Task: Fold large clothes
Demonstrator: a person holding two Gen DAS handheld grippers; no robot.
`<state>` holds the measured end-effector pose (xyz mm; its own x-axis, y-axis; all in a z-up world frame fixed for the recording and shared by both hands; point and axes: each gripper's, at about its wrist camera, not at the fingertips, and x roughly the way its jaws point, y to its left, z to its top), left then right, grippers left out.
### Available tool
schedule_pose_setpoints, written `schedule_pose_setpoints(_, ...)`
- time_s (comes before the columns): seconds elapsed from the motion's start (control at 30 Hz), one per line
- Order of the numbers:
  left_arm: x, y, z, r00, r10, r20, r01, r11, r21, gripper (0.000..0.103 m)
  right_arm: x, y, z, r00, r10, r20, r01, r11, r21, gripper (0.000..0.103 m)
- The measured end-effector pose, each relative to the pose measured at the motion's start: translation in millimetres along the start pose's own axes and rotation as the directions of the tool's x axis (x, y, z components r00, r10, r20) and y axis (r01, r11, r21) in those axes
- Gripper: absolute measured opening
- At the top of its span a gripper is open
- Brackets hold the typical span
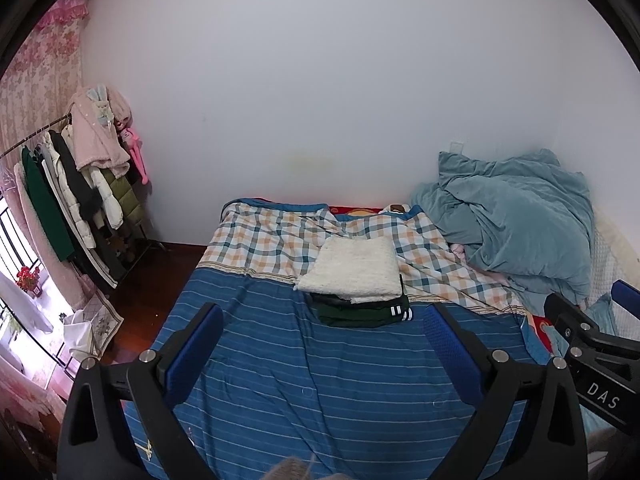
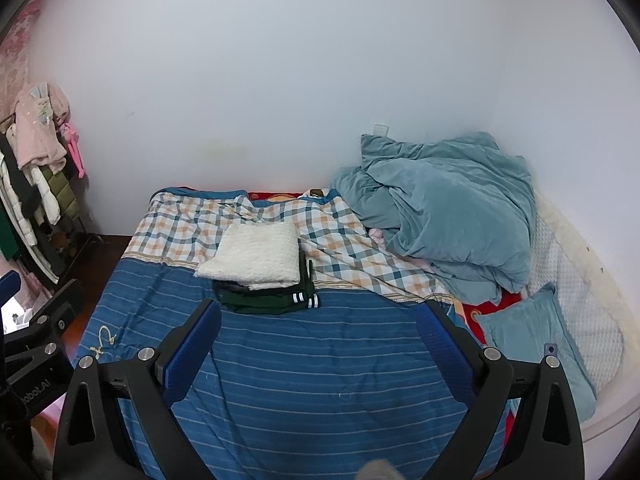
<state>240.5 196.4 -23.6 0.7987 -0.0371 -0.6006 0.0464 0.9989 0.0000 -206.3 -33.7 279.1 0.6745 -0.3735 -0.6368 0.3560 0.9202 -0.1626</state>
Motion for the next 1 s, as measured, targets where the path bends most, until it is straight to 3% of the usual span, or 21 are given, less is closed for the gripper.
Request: schedule_pose_setpoints(1.0, -18.4, 12.4, -0.3, 1.0, 0.009, 0.023, -0.008, 1.0, -0.011, 0.103, -13.1, 4.0, -9.5, 1.0, 0.008, 0.017, -0.008, 1.0, 0.02, 0.101)
